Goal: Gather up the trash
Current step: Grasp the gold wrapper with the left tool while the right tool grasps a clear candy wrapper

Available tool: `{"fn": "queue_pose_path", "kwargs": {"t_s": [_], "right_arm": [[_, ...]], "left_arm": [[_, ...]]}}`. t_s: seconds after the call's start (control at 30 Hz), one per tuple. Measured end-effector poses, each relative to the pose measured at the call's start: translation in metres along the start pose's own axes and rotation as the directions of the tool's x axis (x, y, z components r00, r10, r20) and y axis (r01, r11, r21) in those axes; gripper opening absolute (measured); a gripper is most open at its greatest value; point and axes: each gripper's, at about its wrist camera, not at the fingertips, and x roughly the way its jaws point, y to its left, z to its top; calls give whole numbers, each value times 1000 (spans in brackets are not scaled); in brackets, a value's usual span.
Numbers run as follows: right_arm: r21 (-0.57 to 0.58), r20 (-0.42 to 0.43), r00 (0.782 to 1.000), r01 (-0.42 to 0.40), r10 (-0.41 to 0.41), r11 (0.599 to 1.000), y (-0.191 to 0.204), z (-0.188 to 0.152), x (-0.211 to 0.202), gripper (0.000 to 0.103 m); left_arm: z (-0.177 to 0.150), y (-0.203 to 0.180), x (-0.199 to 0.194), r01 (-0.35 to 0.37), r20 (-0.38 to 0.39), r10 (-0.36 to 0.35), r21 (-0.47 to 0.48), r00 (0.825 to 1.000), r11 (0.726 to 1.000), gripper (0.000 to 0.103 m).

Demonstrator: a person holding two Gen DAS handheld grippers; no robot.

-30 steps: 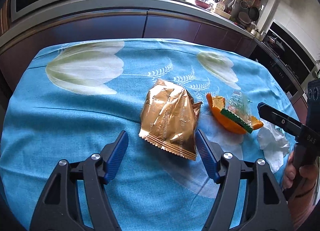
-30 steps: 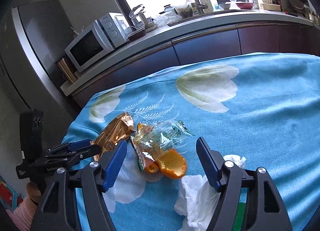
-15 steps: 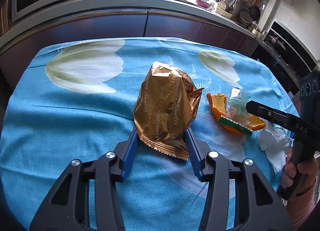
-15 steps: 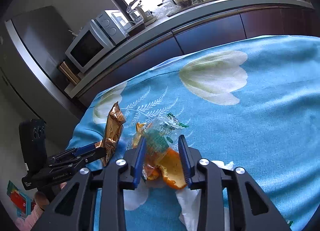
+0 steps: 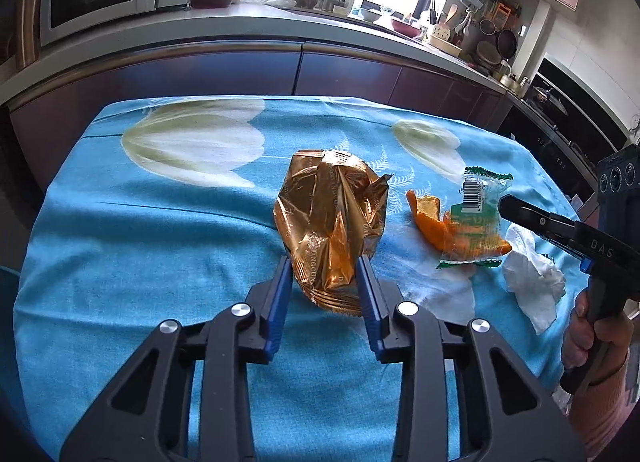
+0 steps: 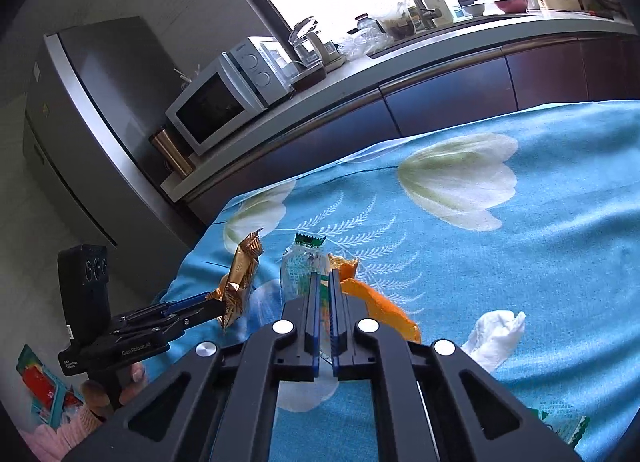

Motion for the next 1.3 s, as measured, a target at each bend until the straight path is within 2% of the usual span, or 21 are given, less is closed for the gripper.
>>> {"fn": "queue_pose_path", "kwargs": {"t_s": [0.03, 0.37, 0.4, 0.5, 0.57, 0.67, 0.8, 1.07, 1.17, 1.3], "right_arm": [[-3, 2, 1000, -7, 7, 1000, 2, 0, -1, 3], [-14, 4, 999, -48, 48, 999, 18, -5, -2, 3], [-13, 5, 999, -46, 46, 999, 18, -5, -2, 3], [-1, 8, 999, -46, 46, 999, 16, -7, -3, 3], [6, 5, 999, -49, 49, 999, 13, -8, -2, 3], [19, 1, 999, -53, 53, 998, 9, -11, -1, 3], [35, 0, 998, -58, 58, 998, 3, -13, -1, 3], [74, -3, 997, -74, 75, 994, -13, -13, 3, 3], [81, -7, 997, -82, 83, 993, -16, -13, 4, 3], [92, -14, 996, -91, 92, 992, -21, -13, 6, 3]], "left_arm": [[-1, 1, -2, 7, -4, -7, 0, 1000, 1000, 6], [-14, 12, -26, 3, 27, -3, -5, 1000, 1000, 5], [-13, 12, -27, -7, 32, 7, 0, 999, 1000, 6], [-9, 9, -25, -9, 31, 8, 17, 999, 1000, 22], [-3, 3, -20, -18, 31, 17, 40, 999, 999, 42], [13, -5, -5, -34, 21, 32, 77, 999, 996, 51], [38, -8, 25, -28, -11, 29, 77, 1000, 997, 53], [84, 1, 84, 20, -97, -21, -18, 995, 1000, 61], [90, 3, 98, 52, -129, -57, -47, 990, 998, 60], [89, 0, 108, 50, -146, -59, -63, 988, 997, 56]]}}
